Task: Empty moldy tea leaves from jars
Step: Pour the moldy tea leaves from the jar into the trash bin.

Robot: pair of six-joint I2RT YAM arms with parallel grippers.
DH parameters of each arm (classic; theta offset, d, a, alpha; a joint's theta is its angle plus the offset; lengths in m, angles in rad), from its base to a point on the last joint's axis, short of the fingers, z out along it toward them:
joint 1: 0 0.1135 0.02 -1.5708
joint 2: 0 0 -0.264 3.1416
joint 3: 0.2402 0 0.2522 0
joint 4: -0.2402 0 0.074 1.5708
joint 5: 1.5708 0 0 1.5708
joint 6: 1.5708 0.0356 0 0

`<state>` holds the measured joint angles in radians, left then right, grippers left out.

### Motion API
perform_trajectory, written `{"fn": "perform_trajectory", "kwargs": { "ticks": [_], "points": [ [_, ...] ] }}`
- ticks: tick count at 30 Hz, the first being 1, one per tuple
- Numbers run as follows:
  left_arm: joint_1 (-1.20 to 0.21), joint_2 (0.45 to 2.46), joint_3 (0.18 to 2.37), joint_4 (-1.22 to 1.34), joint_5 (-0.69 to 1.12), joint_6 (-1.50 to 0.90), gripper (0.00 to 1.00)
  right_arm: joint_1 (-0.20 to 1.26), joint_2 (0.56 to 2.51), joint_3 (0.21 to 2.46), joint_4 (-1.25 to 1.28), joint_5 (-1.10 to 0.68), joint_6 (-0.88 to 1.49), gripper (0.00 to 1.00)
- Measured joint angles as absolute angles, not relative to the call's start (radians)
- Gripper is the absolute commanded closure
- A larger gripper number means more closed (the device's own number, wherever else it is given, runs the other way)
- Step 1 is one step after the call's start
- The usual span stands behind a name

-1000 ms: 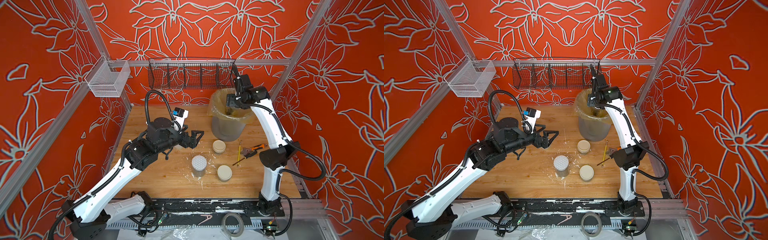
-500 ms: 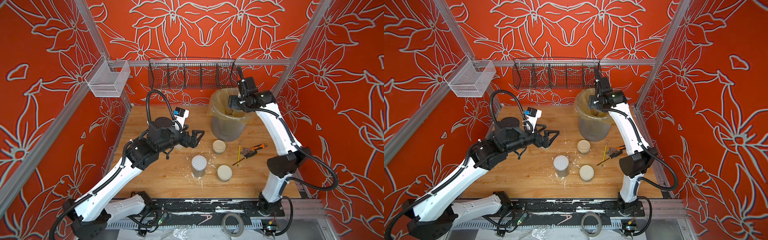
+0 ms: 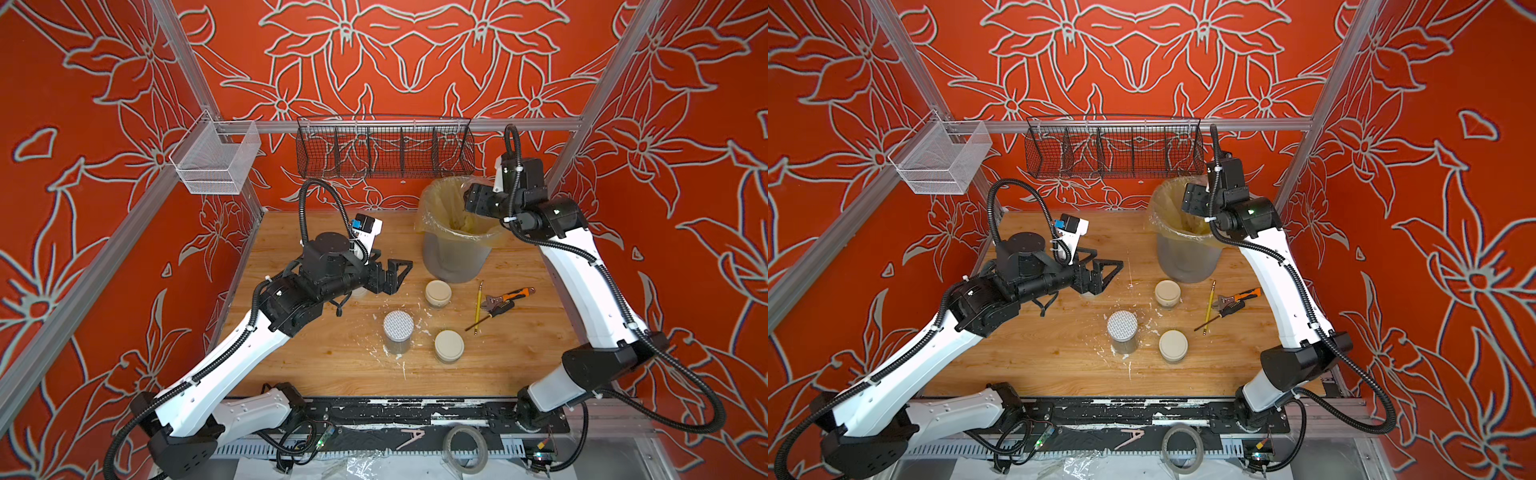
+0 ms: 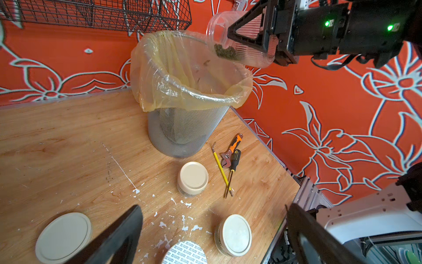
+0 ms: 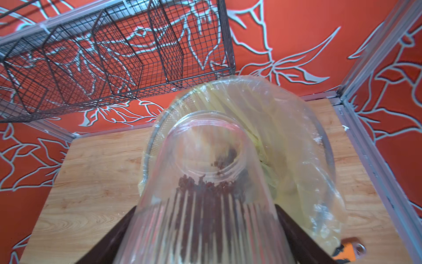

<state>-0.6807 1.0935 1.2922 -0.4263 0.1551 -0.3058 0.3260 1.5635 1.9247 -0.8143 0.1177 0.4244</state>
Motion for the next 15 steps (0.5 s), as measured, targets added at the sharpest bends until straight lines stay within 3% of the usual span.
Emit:
{"fn": "perform_trajectory", "kwargs": {
  "ticks": [7,15],
  "points": [
    [-0.681,1.092,1.275,-0.389,0.197,-0.284,0.03,0.326,1.596,1.94,-0.825,0.146,0.418,0.91],
    [-0.681,1.08,1.259,-0.372,0.213,-0.265,0.03,0.326,1.763,2.078,-0.921,0.158,0.404,0.91]
  ]
}}
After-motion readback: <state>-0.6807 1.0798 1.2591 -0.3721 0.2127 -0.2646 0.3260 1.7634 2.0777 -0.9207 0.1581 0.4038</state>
